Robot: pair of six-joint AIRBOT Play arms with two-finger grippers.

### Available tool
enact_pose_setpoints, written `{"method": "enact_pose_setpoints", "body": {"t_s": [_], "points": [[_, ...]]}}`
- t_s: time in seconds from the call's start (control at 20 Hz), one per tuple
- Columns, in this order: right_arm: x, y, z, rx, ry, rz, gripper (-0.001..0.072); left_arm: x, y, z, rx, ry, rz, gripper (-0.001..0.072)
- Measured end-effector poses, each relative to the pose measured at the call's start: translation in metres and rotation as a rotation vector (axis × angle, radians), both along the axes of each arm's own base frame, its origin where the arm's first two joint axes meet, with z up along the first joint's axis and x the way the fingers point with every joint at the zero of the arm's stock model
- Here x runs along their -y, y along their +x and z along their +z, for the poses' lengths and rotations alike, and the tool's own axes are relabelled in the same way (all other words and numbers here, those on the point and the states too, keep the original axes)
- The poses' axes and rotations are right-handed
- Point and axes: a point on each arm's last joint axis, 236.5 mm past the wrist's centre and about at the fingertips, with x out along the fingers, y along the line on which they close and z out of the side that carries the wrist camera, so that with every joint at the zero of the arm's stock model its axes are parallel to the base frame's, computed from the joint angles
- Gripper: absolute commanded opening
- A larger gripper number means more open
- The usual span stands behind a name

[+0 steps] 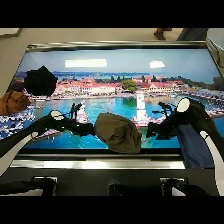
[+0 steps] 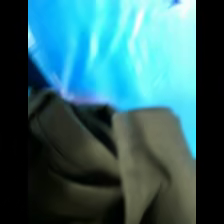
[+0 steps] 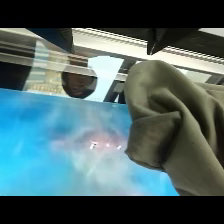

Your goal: Fold the shirts.

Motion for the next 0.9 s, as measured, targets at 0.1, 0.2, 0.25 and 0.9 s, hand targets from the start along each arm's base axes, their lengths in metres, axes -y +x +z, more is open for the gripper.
{"method": "enact_pose_setpoints", "body": {"t_s": [0.1, 0.2, 0.25, 0.9], "points": [[-0.003, -0.003, -0.005, -0.006, 0.015, -0.002, 0.0683, 0.004, 0.004, 0.001, 0.012, -0.012, 0.017, 0.0041], [-0.010, -0.014, -0.016, -0.032, 0.049, -0.003, 0.0681, 0.006, 0.005, 0.002, 0.015, -0.018, 0.021, 0.0040], [-0.016, -0.021, -0.022, -0.048, 0.076, -0.006, 0.0679, 0.007, 0.005, 0.002, 0.015, -0.019, 0.020, 0.0040], [-0.063, -0.003, -0.035, 0.056, 0.297, -0.129, 0.0039, 0.013, 0.016, 0.060, 0.166, -0.071, -0.002, 0.0038]]}}
